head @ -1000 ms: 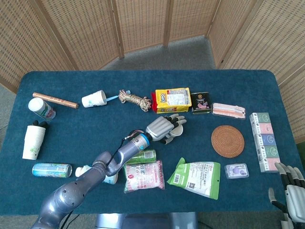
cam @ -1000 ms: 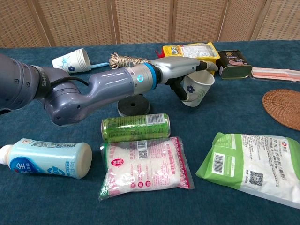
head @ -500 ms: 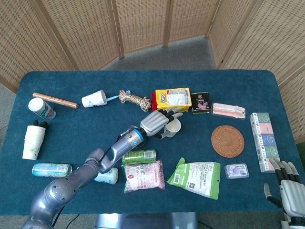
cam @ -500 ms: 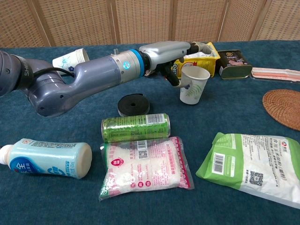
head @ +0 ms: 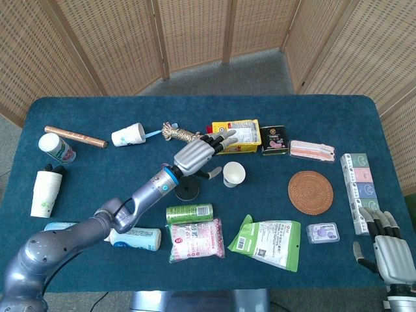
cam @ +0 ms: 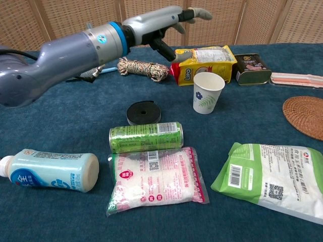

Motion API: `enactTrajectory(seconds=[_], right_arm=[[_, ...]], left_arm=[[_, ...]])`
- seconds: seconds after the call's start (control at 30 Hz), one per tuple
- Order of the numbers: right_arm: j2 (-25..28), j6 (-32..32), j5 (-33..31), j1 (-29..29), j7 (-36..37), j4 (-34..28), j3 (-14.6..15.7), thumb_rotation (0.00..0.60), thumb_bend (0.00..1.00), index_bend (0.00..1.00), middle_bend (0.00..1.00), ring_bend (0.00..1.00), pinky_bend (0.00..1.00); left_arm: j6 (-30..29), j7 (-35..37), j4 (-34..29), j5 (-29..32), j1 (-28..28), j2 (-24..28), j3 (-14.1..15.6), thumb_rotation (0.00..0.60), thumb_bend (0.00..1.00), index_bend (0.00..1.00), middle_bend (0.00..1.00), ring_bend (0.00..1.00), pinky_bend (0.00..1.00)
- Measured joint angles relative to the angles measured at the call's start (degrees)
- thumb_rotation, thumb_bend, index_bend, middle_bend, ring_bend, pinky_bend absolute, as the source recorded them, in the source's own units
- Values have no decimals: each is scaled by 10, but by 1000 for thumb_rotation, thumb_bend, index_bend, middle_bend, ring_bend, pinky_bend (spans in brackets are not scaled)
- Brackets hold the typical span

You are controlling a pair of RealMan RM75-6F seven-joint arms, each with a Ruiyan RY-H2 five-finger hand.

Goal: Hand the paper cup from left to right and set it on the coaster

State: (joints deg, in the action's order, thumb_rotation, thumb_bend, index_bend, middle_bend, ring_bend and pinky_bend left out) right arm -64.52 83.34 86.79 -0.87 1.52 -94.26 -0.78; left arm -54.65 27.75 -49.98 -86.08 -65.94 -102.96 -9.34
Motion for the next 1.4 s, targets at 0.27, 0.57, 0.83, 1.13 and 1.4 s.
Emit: enactTrajectory(seconds=[0.27, 0.57, 0.83, 1.13, 1.4], right_arm=[[18, -55, 34, 62, -19, -53, -13, 549, 366, 0, 0, 0, 20], [22, -156, 31, 156, -15, -88, -45, 534, 136, 0, 0, 0, 21], [3, -244, -4, 243, -28, -110, -81, 532, 116, 0, 0, 0, 35], [-58, -349, -121, 349, -69, -71, -121, 545, 121, 0, 0, 0, 79], [-126, -423, -247, 448, -124, 4, -148, 581, 187, 0, 0, 0, 128]], left_arm=[[-54, -79, -229, 34, 96, 165, 8, 534, 480, 0, 0, 0, 101], [-182, -186, -505, 59, 282, 387, 65, 529, 479, 0, 0, 0, 96], [-274, -168, -575, 31, 397, 465, 110, 528, 478, 0, 0, 0, 96], [-290, -137, -572, 4, 438, 464, 111, 520, 479, 0, 0, 0, 97], [-281, -115, -555, 2, 451, 456, 100, 519, 479, 0, 0, 0, 97]])
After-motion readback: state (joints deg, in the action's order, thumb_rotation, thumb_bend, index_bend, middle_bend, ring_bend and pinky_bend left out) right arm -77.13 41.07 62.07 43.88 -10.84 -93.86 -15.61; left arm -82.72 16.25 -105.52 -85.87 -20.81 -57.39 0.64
